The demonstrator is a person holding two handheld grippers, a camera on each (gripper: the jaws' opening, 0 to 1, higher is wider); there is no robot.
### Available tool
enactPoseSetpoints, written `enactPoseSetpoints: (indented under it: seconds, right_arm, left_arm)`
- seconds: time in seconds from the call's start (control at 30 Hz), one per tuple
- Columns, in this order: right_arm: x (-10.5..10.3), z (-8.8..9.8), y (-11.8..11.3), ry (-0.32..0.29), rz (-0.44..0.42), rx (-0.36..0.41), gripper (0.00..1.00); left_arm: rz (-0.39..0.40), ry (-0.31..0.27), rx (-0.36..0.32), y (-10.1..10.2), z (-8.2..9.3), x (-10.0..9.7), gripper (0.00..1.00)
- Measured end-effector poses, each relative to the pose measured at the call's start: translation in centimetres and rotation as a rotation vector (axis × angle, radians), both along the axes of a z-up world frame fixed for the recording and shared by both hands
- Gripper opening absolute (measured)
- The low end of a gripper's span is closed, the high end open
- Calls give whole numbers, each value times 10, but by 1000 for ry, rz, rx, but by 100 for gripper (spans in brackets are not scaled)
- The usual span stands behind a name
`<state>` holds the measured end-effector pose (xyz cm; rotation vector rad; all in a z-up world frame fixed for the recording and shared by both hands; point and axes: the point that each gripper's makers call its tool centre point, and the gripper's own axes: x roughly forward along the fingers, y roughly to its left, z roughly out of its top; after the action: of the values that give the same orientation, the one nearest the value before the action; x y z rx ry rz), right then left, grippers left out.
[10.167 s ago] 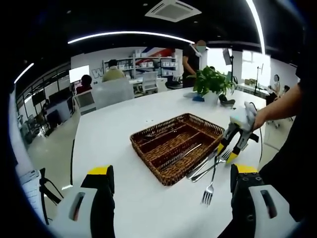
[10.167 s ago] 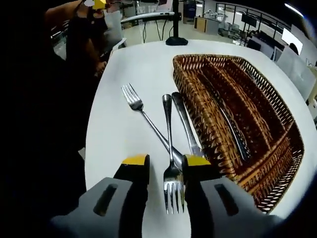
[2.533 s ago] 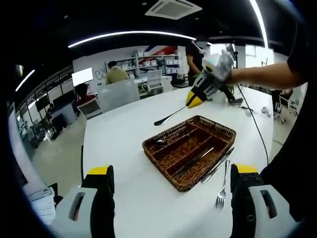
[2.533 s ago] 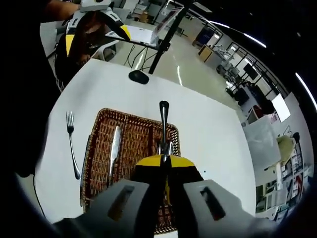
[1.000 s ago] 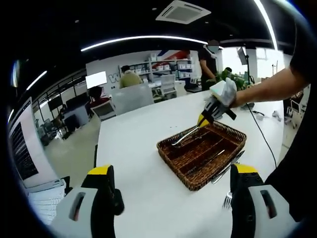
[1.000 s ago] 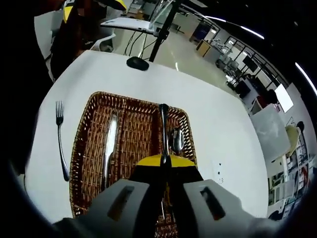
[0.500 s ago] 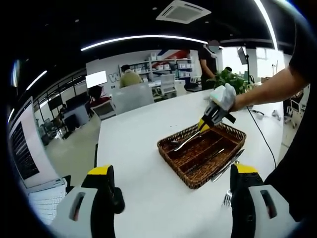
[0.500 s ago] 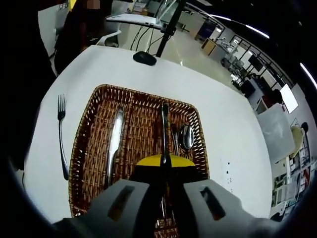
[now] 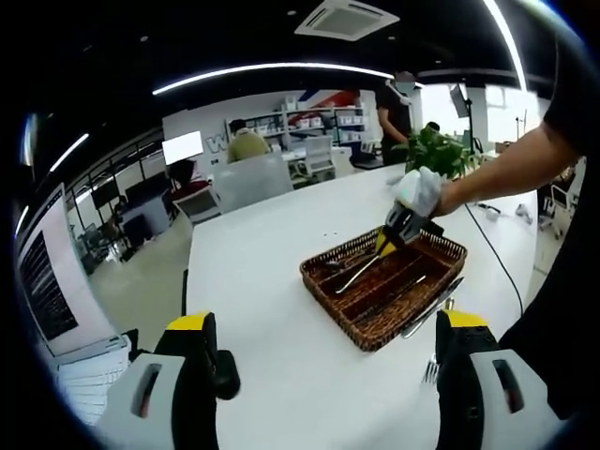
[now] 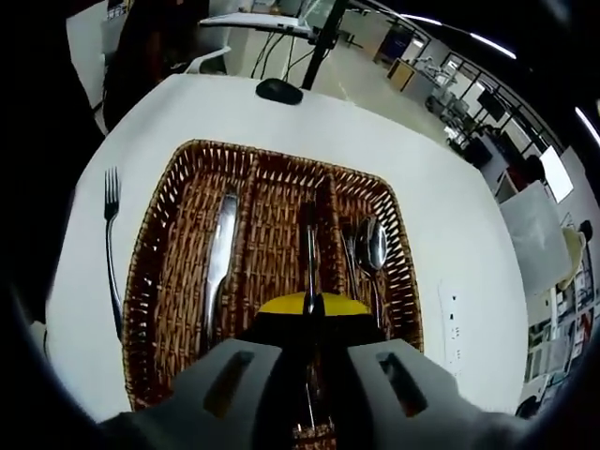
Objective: Arrange the knives, forks, and spoons in their matching storage slots by inserting each utensil handle-first until every utensil is classified and aligned in the correct compartment
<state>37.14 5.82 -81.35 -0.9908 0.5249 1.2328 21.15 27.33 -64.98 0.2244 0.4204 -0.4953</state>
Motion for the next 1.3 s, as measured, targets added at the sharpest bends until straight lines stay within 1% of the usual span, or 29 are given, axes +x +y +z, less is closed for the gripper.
enactPoseSetpoints:
  seconds: [0.1, 0.2, 0.23, 0.37, 0.4, 0.5, 0.57, 0.63, 0.7, 0.73, 0.77, 0.8, 0.87, 0.93, 1.0, 1.03, 1.07, 1.13, 1.17, 1.2, 1.23, 1.27, 1.3]
  right_arm:
    - [3, -11, -3, 6, -18, -22, 1]
    - [4, -14, -1, 22, -47, 1, 0]
    - [5, -18, -1, 10, -43, -15, 1]
    - [4, -32, -5, 20, -53, -59, 1]
    - [4, -33, -5, 17, -51, -61, 1]
    - [10, -40, -11, -12, -62, -90, 1]
    - [10, -44, -13, -33, -53, -108, 1]
    - [10, -47, -13, -38, -63, -104, 2]
    - [13, -46, -13, -76, -40, -104, 2]
    - [13, -48, -14, -68, -51, -107, 2]
    - [11, -50, -16, -35, -75, -103, 2]
    - [11, -51, -15, -35, -70, -100, 2]
    - [11, -49, -15, -44, -66, -98, 3]
    - [9, -49, -14, -36, -68, -92, 3]
    - [11, -45, -12, -58, -56, -62, 6]
    - [13, -40, -9, -65, -69, -31, 10]
    - [7, -39, -6, -19, -95, 0, 11]
    - [6, -33, -5, -24, -96, 7, 15]
    - [5, -26, -2, -27, -93, 28, 16]
    - [4, -17, 4, -22, -88, 74, 17]
    - [5, -10, 5, -30, -94, 92, 20]
    - [7, 1, 7, -39, -104, 129, 24]
    - [8, 8, 8, -39, -117, 156, 34]
  left_arm:
    - [4, 1, -3, 1, 0, 0, 99]
    - [9, 0, -2, 3, 1, 0, 99]
    - [13, 1, -4, 3, 0, 0, 99]
    - [19, 5, -3, 6, -1, -1, 99]
    - [20, 5, -3, 6, -1, -2, 99]
    - [23, 8, -2, 7, -2, -2, 99]
    - [25, 9, -2, 8, -3, -3, 99]
    - [25, 12, -1, 9, -4, -3, 99]
    - [25, 15, 1, 10, -5, -4, 99]
    - [26, 18, 0, 10, -6, -4, 99]
    - [26, 20, 1, 10, -6, -5, 99]
    - [25, 21, 2, 10, -7, -5, 99]
    - [23, 21, 2, 9, -7, -5, 99]
    - [20, 23, 4, 7, -8, -5, 98]
    - [14, 26, 4, 4, -8, -4, 99]
    - [10, 26, 3, 3, -9, -4, 99]
    - [5, 27, 4, 1, -9, -4, 99]
    - [2, 27, 5, 0, -9, -4, 99]
    - [0, 27, 4, -1, -9, -3, 99]
    - [-2, 26, 2, -2, -9, -2, 99]
    - [-4, 25, 0, -3, -8, -2, 99]
    - [-8, 23, 0, -5, -7, 0, 99]
    - [-12, 22, 0, -7, -7, 0, 99]
